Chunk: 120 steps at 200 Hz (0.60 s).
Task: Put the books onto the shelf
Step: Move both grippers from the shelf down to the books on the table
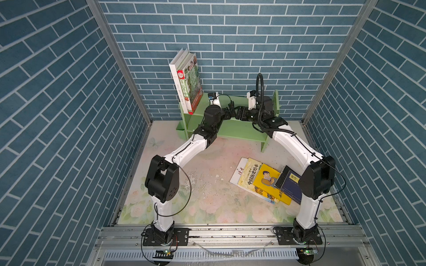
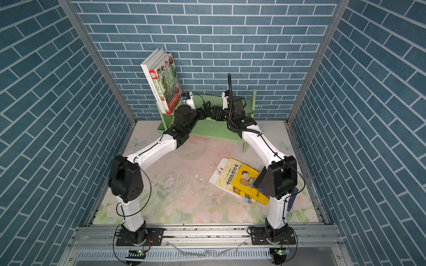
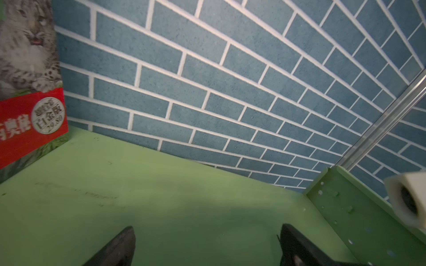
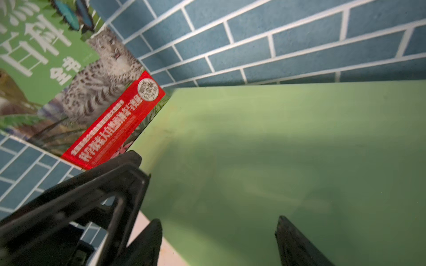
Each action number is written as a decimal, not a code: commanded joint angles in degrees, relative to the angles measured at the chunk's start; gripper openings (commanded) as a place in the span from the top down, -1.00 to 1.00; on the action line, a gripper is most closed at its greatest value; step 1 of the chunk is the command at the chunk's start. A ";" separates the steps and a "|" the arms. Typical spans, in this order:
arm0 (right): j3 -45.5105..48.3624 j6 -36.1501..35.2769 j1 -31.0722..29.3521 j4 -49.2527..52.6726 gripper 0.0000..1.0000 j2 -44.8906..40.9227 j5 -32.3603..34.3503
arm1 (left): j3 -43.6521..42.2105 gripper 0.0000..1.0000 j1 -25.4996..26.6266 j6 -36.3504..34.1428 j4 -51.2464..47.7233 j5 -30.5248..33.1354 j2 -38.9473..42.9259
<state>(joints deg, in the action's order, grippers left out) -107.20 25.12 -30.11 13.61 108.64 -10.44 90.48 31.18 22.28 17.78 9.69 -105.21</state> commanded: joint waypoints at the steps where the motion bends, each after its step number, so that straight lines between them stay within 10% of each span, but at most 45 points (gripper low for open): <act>1: -2.99 -4.66 -2.75 5.11 -0.60 -3.70 -3.26 | -5.23 -0.99 2.62 -4.69 -2.92 -0.06 7.63; 52: 4.79 -5.36 -8.23 7.06 -0.66 -11.50 -5.91 | -23.14 -0.99 7.10 0.96 -10.17 2.53 25.29; 120: 36.09 5.20 -10.98 10.73 -0.68 -36.14 12.03 | -40.19 -0.99 12.88 12.80 -21.88 -3.09 39.13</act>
<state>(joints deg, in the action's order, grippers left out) -78.04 24.69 -41.12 21.47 80.16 -7.49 54.26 42.06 28.80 2.37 10.98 -67.85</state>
